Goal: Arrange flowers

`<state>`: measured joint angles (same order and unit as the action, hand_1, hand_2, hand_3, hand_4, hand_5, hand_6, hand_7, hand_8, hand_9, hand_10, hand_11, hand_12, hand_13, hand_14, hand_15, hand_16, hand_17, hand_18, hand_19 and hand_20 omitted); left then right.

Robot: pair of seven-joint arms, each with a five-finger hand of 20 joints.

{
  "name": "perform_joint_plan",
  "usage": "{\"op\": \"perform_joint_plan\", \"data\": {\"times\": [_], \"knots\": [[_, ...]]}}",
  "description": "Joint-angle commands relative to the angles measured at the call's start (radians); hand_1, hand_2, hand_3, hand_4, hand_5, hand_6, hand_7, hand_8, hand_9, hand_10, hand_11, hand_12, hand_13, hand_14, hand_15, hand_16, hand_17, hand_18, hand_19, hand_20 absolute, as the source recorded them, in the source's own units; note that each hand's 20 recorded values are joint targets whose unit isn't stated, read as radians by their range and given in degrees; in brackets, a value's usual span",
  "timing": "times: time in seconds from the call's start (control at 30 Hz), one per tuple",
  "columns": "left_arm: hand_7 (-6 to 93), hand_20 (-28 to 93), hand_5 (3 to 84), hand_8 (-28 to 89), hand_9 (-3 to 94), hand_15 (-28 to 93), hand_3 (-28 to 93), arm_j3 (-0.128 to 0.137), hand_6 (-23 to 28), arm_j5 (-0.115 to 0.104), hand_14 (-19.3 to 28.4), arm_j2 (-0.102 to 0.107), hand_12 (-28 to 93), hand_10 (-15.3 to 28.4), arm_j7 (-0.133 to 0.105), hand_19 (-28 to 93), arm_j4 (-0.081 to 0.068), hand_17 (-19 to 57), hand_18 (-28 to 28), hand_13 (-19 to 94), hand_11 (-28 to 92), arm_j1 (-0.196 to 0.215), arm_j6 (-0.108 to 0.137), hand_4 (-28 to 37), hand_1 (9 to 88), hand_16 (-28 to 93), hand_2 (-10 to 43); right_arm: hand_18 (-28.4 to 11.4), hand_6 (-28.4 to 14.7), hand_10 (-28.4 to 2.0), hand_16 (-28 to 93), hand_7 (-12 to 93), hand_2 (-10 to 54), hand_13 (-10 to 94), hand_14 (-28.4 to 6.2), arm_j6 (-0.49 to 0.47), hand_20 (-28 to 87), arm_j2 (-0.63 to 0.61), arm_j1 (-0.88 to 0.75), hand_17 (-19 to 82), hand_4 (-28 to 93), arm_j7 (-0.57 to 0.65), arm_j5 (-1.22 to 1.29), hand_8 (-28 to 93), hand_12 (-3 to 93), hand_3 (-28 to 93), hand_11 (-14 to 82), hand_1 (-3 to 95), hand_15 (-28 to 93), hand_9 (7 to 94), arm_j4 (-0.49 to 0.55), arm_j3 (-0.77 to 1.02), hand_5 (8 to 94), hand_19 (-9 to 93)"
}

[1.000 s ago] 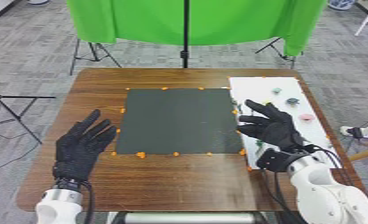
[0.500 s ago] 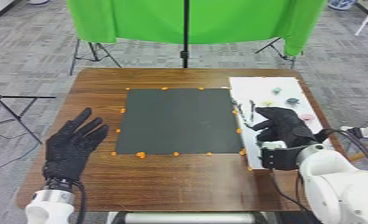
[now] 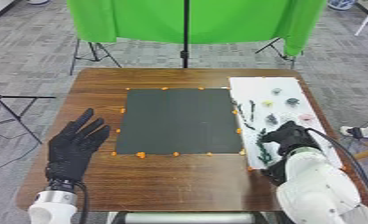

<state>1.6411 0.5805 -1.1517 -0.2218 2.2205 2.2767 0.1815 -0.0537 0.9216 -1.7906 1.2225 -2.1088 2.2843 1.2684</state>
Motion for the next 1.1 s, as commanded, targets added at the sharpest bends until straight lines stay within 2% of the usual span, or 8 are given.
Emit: {"op": "perform_joint_plan", "data": {"times": [0.03, 0.17, 0.27, 0.37, 0.8, 0.93, 0.97, 1.1], "knots": [[11.2, 10, 40.2, -9, 37.9, 48, 80, -0.002, 10.1, 0.001, 27.4, -0.004, 10, 20.3, 0.012, 57, -0.008, -7.7, 25.7, 30, 24, -0.001, 0.004, -24.2, 24.1, -9, 6.9, -26.9, -9.2, -22.7, 11, 15, -5.6, 68, -15.9, -0.073, 2, -0.022, 0.044, 37, -22, 0.056, -0.137, -11, 16.8, 73, 45.5, 34.8, 72, 66.4, -0.063, -0.086, 54.7, 90], [11.3, 10, 40.2, -9, 38.0, 48, 80, -0.007, 10.2, 0.001, 27.3, -0.004, 10, 20.4, 0.021, 57, -0.005, -7.7, 25.7, 30, 24, -0.003, 0.014, -24.1, 24.1, -9, 6.9, -27.0, -9.1, -22.7, 11, 15, -6.1, 68, -15.8, -0.108, 1, -0.011, 0.068, 37, -22, 0.059, -0.147, -11, 16.9, 72, 44.7, 35.2, 71, 67.1, -0.105, -0.129, 56.0, 90], [11.5, 10, 40.4, -9, 38.3, 48, 80, -0.017, 10.4, 0.001, 27.5, -0.004, 10, 20.6, 0.030, 57, -0.007, -7.8, 25.6, 30, 24, -0.011, 0.006, -24.1, 24.0, -9, 7.0, -27.5, -8.8, -22.5, 11, 16, -7.1, 68, -16.0, -0.131, -1, 0.002, 0.074, 35, -22, 0.066, -0.159, -11, 16.9, 72, 43.7, 35.8, 70, 67.2, -0.135, -0.154, 56.3, 88], [11.6, 10, 40.6, -9, 38.2, 49, 80, -0.021, 10.6, 0.002, 27.6, -0.005, 10, 20.6, 0.026, 57, -0.004, -7.9, 25.6, 30, 24, -0.004, 0.009, -24.0, 24.0, -9, 6.9, -27.6, -8.5, -22.4, 11, 16, -7.8, 68, -16.0, -0.128, -1, 0.010, 0.073, 35, -22, 0.048, -0.187, -11, 16.9, 72, 43.2, 36.4, 69, 67.3, -0.154, -0.178, 56.8, 87], [11.4, 9, 41.8, -9, 38.6, 47, 80, -0.004, 11.3, 0.001, 26.8, -0.014, 10, 20.8, 0.038, 57, 0.000, -8.0, 25.5, 31, 25, 0.006, 0.015, -24.1, 24.1, -9, 6.9, -27.1, -6.9, -21.2, 11, 18, -9.5, 69, -15.2, -0.244, -1, 0.039, 0.148, 35, -24, 0.011, -0.275, -12, 17.6, 73, 42.3, 38.6, 68, 69.3, -0.243, -0.319, 62.5, 88], [11.6, 10, 41.9, -9, 38.6, 49, 80, -0.005, 11.4, -0.003, 27.6, -0.012, 10, 20.8, 0.030, 57, 0.002, -8.1, 25.3, 30, 25, 0.012, 0.020, -24.2, 24.0, -9, 6.9, -25.7, -5.6, -18.9, 12, 21, -9.5, 71, -13.3, -0.228, 0, 0.025, 0.148, 36, -25, -0.038, -0.344, -12, 18.9, 73, 46.3, 41.0, 69, 72.4, -0.273, -0.375, 66.6, 91], [11.7, 10, 41.9, -9, 38.5, 49, 80, -0.004, 11.4, 0.000, 27.8, -0.014, 10, 20.8, 0.036, 57, 0.002, -8.1, 25.3, 30, 25, 0.010, 0.020, -24.2, 24.0, -9, 6.9, -25.3, -5.1, -18.1, 12, 22, -9.5, 72, -12.9, -0.239, 1, 0.027, 0.147, 36, -25, -0.037, -0.343, -11, 19.4, 73, 47.7, 41.7, 70, 73.6, -0.278, -0.382, 67.9, 92], [11.8, 10, 42.0, -9, 38.4, 50, 80, -0.009, 11.5, -0.003, 28.0, -0.011, 10, 20.9, 0.027, 57, 0.001, -8.1, 25.2, 29, 25, 0.005, 0.019, -24.3, 24.1, -9, 7.0, -24.5, -4.2, -14.3, 16, 29, -9.5, 78, -10.8, -0.230, 11, 0.024, 0.149, 39, -28, -0.038, -0.343, 4, 21.0, 68, 51.1, 51.6, 71, 80.5, -0.301, -0.400, 76.9, 93]]}}
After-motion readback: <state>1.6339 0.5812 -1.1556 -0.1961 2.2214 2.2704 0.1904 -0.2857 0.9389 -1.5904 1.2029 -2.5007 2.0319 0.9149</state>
